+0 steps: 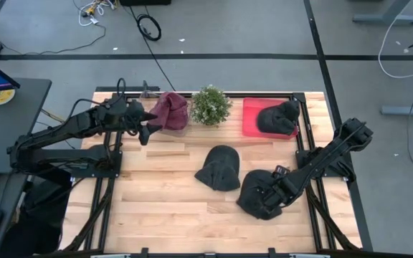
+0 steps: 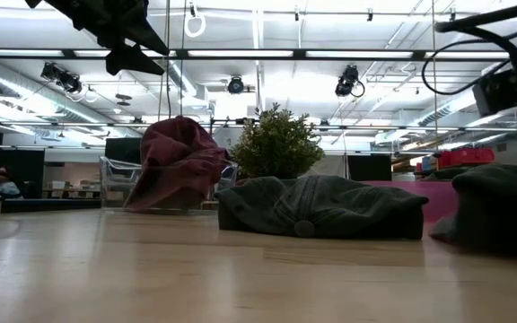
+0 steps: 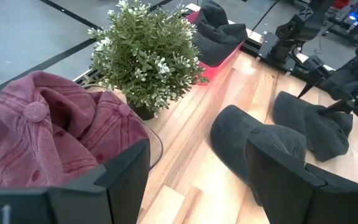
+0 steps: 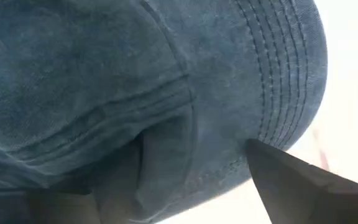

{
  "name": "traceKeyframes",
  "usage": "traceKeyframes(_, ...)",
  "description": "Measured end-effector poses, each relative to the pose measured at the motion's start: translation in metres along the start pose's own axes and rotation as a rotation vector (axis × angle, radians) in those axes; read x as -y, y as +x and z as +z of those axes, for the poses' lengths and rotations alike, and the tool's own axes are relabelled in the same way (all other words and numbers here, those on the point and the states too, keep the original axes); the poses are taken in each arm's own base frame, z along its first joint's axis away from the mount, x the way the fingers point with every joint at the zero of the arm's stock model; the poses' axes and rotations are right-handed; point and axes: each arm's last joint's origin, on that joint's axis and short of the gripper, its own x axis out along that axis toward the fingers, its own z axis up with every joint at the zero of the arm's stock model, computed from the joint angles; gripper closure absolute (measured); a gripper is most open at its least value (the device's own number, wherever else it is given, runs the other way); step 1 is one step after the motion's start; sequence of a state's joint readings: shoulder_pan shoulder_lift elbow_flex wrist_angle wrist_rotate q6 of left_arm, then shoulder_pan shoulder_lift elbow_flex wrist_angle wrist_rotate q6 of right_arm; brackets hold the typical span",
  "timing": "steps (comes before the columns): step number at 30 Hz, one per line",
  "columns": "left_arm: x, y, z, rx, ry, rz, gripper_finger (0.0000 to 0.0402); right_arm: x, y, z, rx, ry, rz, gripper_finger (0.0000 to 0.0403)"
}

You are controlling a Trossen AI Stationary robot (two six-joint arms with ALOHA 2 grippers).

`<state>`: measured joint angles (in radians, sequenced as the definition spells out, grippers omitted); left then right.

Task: Pick & Place hat
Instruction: Put the right black cap into the pink bin

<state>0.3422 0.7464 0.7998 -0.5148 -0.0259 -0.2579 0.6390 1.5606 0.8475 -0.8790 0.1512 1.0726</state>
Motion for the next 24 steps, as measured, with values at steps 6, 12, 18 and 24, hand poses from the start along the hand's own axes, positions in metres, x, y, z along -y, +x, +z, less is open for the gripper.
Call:
traceKeyframes(6,0.0,0.0,0.0,0.0,0.0,0.0,0.0138,0.007,0.01,-0.004,0.015,-0.011,-0.035,0.0172)
traceKeyframes(12,0.0,0.0,0.0,0.0,0.0,0.001,0.0138,0.006,0.008,-0.003,0.017,-0.069,-0.039,0.0306)
traceKeyframes(18,0.0,0.0,0.0,0.0,0.0,0.0,0.0138,0.004,-0.006,0.002,0.012,-0.154,-0.092,0.0389)
traceKeyframes(24,0.0,0.0,0.0,-0.001,0.007,-0.002,0.0138,0.003,-0.047,0.01,0.01,-0.2,-0.212,0.0399)
